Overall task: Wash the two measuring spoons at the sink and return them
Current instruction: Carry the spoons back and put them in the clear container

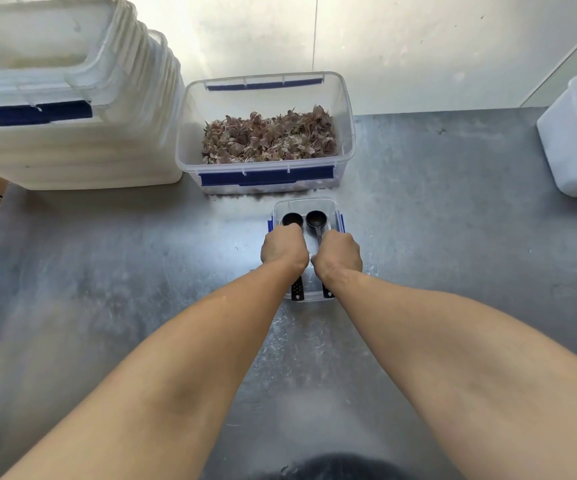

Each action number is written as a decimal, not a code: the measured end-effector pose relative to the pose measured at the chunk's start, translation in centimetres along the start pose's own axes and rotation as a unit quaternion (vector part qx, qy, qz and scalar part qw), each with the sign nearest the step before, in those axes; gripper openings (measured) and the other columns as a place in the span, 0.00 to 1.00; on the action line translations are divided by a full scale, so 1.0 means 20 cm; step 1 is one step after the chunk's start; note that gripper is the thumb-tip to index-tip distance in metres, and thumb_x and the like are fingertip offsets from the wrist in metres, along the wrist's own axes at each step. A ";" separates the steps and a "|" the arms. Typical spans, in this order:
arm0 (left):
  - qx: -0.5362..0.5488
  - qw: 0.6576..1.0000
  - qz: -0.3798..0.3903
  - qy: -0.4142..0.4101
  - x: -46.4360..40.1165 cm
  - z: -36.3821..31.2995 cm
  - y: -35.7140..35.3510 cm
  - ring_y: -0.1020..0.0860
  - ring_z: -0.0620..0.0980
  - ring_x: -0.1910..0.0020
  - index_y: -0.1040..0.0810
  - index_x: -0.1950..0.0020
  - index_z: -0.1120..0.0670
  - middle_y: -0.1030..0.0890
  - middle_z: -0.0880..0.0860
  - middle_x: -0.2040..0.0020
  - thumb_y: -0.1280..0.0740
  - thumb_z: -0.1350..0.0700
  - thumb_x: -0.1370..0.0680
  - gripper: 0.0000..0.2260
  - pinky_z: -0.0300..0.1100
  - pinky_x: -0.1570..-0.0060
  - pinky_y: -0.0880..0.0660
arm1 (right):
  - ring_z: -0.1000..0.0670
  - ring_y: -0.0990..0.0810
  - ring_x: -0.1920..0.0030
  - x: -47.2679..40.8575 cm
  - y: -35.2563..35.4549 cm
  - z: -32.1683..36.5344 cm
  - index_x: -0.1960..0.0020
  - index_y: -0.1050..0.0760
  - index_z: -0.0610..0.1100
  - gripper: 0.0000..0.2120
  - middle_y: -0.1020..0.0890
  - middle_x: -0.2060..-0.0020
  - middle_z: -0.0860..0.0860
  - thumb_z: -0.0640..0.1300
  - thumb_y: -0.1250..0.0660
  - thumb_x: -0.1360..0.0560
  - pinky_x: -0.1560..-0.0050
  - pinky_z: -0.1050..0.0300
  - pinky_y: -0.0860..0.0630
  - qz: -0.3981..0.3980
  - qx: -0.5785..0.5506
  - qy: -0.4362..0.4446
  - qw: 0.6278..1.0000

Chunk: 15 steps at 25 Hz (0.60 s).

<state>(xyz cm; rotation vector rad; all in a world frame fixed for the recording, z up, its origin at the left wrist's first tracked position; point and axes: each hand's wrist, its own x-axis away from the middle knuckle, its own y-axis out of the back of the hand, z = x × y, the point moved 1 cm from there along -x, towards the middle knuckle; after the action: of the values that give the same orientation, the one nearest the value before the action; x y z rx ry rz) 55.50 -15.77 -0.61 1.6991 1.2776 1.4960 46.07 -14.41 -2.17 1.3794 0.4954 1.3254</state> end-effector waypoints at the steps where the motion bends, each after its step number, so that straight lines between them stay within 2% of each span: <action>1: -0.005 1.000 0.005 -0.004 0.00 -0.01 0.00 0.26 0.58 0.56 0.29 0.55 0.57 0.26 0.56 0.57 0.38 0.70 0.26 0.08 0.45 0.63 0.29 | 0.42 0.19 0.51 0.00 0.00 0.00 0.47 0.21 0.40 0.07 0.18 0.51 0.43 0.33 0.32 0.24 0.63 0.54 0.26 0.002 0.001 0.001 1.000; 4: -0.013 1.000 0.014 -0.006 0.00 -0.02 0.01 0.24 0.59 0.51 0.26 0.50 0.57 0.24 0.57 0.53 0.38 0.69 0.25 0.09 0.46 0.61 0.28 | 0.42 0.20 0.52 0.00 0.00 0.00 0.47 0.21 0.40 0.07 0.18 0.51 0.43 0.33 0.32 0.24 0.63 0.55 0.26 0.003 0.002 0.004 1.000; 7: -0.021 1.000 0.008 -0.003 0.01 -0.02 0.01 0.27 0.57 0.54 0.25 0.47 0.58 0.26 0.56 0.54 0.37 0.69 0.25 0.10 0.46 0.61 0.29 | 0.44 0.25 0.57 0.01 0.01 -0.01 0.48 0.21 0.40 0.07 0.18 0.51 0.42 0.33 0.32 0.24 0.63 0.55 0.27 0.002 -0.001 0.005 1.000; 10: -0.023 1.000 -0.003 -0.005 0.03 -0.04 0.03 0.27 0.57 0.55 0.27 0.51 0.56 0.27 0.55 0.56 0.34 0.69 0.26 0.09 0.45 0.61 0.29 | 0.44 0.27 0.58 0.03 0.03 -0.01 0.49 0.21 0.40 0.05 0.19 0.51 0.42 0.35 0.31 0.24 0.64 0.54 0.28 -0.006 -0.019 0.006 1.000; 13: -0.030 0.999 -0.022 -0.012 0.05 -0.05 0.06 0.22 0.58 0.52 0.27 0.55 0.55 0.27 0.54 0.58 0.31 0.64 0.25 0.07 0.45 0.63 0.30 | 0.43 0.26 0.59 0.06 0.06 -0.01 0.54 0.23 0.41 0.02 0.18 0.53 0.42 0.40 0.31 0.23 0.64 0.54 0.28 -0.021 -0.049 0.011 0.998; 15: -0.029 0.998 -0.044 -0.018 0.08 -0.04 0.08 0.22 0.59 0.53 0.24 0.54 0.55 0.25 0.55 0.57 0.32 0.63 0.24 0.04 0.45 0.63 0.30 | 0.42 0.26 0.60 0.08 0.10 -0.03 0.58 0.27 0.43 0.06 0.18 0.55 0.42 0.42 0.34 0.23 0.63 0.54 0.29 -0.033 -0.059 0.016 0.998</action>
<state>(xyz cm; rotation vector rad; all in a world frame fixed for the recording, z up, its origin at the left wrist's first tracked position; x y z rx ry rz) 55.12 -15.15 1.78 1.6048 1.2610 1.4305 45.31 -13.32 0.12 1.2374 0.4733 1.3045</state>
